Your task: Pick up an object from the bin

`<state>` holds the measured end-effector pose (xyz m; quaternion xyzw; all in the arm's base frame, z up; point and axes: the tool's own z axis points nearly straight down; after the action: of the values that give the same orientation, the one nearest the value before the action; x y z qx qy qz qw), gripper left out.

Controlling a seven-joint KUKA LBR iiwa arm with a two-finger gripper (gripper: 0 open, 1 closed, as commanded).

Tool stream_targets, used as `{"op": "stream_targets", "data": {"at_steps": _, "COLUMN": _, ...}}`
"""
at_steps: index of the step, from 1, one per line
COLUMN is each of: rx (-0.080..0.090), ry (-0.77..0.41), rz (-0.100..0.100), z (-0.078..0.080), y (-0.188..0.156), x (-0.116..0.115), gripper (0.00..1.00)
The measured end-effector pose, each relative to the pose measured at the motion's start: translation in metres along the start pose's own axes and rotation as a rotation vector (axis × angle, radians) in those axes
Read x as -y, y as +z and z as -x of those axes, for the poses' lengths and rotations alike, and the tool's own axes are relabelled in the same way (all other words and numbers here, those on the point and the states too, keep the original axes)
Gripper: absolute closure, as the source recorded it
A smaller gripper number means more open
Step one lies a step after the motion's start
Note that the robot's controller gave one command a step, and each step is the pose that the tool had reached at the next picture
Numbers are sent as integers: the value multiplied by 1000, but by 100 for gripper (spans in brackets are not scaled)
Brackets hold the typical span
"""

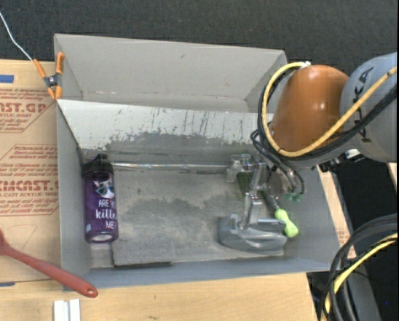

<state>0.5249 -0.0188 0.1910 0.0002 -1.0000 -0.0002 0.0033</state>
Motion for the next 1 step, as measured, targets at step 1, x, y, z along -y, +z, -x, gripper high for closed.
{"op": "stream_targets", "data": {"at_steps": 1, "rx": 8, "ry": 0, "rz": 0, "z": 2, "y": -5, "x": 0, "gripper": 0}}
